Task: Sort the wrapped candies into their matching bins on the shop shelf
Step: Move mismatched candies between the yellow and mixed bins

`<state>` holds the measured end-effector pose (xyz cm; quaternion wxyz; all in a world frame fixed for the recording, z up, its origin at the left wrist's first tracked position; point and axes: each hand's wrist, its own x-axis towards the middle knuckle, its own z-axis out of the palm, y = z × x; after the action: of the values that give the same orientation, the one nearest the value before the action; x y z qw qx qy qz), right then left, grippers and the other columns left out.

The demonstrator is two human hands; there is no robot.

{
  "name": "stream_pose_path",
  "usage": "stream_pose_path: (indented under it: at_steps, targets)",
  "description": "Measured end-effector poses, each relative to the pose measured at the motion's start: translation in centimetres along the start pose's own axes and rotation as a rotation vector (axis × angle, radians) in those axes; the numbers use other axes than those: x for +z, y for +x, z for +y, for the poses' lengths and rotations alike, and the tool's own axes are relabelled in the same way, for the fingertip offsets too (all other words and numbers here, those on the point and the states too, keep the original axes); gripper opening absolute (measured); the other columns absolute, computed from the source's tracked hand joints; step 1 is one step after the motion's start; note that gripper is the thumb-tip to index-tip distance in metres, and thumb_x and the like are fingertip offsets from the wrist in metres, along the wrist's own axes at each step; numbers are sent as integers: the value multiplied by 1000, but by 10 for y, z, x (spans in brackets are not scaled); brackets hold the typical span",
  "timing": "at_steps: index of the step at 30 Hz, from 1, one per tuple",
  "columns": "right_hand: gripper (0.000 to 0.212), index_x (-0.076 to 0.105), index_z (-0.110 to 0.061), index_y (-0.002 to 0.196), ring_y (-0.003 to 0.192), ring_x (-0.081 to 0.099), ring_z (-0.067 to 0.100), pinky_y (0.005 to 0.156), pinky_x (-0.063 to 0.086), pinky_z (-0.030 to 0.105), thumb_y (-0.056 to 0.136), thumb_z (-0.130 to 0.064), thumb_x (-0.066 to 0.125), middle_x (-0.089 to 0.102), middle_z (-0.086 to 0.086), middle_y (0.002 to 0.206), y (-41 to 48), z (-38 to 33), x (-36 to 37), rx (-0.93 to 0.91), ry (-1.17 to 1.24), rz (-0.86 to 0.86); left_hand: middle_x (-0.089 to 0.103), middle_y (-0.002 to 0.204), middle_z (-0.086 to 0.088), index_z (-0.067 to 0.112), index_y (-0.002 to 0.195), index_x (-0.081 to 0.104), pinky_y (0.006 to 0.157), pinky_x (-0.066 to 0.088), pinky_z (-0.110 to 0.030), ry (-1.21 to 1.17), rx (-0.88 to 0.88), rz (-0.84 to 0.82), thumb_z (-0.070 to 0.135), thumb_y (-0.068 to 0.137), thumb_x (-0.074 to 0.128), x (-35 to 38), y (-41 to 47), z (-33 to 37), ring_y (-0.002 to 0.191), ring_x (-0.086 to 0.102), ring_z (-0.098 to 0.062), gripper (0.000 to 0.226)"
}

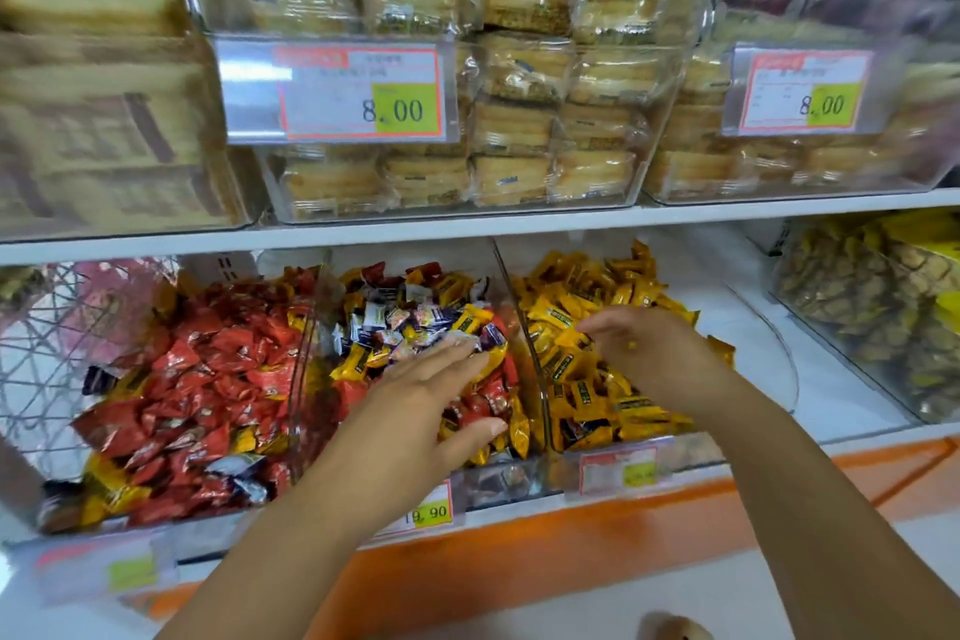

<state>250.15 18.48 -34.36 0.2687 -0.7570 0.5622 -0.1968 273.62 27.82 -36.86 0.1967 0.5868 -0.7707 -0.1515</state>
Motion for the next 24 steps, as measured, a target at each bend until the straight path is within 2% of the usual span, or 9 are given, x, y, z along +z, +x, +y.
stream_pose_path:
  at_steps: [3, 6, 7, 9, 14, 17, 20, 22, 24]
  targets:
    - [52, 46, -42, 135, 124, 48, 17, 94, 45, 29, 87, -34, 67, 34, -8, 150, -10, 12, 4, 100, -169, -331, -8, 152, 31, 49, 148, 8, 119, 6, -26, -6, 9, -11, 68, 81, 36, 15, 11, 9, 143, -2, 4, 75]
    - [73, 27, -56, 139, 141, 16, 31, 110, 24, 49, 79, -53, 67, 7, -12, 157, -1, 19, 29, 95, -448, -378, -16, 153, 31, 49, 147, -2, 118, 4, -27, -8, 14, -4, 68, 83, 35, 27, 23, 20, 142, -11, 4, 77]
    - [74, 26, -57, 139, 140, 13, 32, 110, 21, 50, 77, -57, 67, 8, -11, 155, 3, 23, 35, 64, -512, -329, -19, 152, 31, 49, 146, -4, 117, 0, -26, -6, 10, -1, 69, 82, 33, 28, 26, 24, 141, -15, 6, 77]
    - [69, 33, -54, 138, 131, 20, 29, 106, 29, 42, 78, -56, 68, 20, -6, 148, 13, 36, 40, 0, -474, -197, -23, 150, 32, 50, 144, -7, 115, -4, -24, 6, 5, -4, 70, 80, 29, 31, 32, 26, 138, -21, 9, 77]
    - [36, 64, -33, 117, 122, 45, 24, 92, 46, 36, 84, -19, 70, 49, 2, 125, 46, 67, 29, -16, -221, 151, -18, 151, 34, 56, 142, 2, 114, -8, -26, 14, 22, -32, 72, 78, 35, 33, 49, 14, 134, -26, 14, 73]
    - [40, 60, -27, 123, 119, 52, 21, 84, 41, 25, 85, -24, 71, 53, 2, 132, 55, 69, 10, 90, -12, 153, -14, 150, 37, 62, 136, 8, 114, -6, -26, -13, 38, -38, 81, 77, 39, 31, 53, 9, 135, -23, 14, 69]
    - [53, 55, -27, 131, 118, 54, 20, 80, 44, 28, 82, -31, 74, 53, 4, 134, 53, 69, -8, 137, 156, 144, -12, 149, 40, 64, 134, 11, 113, -5, -25, -33, 56, -38, 82, 76, 44, 30, 54, 7, 136, -21, 14, 69]
    - [48, 59, -29, 126, 101, 62, 20, 75, 54, 35, 81, -29, 75, 57, 0, 125, 47, 66, -17, 150, 186, 178, -13, 148, 41, 64, 133, 11, 114, -6, -26, -35, 52, -46, 75, 76, 46, 29, 54, 8, 136, -21, 14, 68]
    - [42, 61, -30, 122, 94, 63, 20, 73, 56, 34, 82, -25, 73, 59, -4, 115, 42, 64, -23, 144, 139, 226, -14, 148, 40, 65, 133, 10, 114, -6, -26, -27, 51, -50, 77, 76, 43, 28, 54, 8, 135, -22, 15, 66]
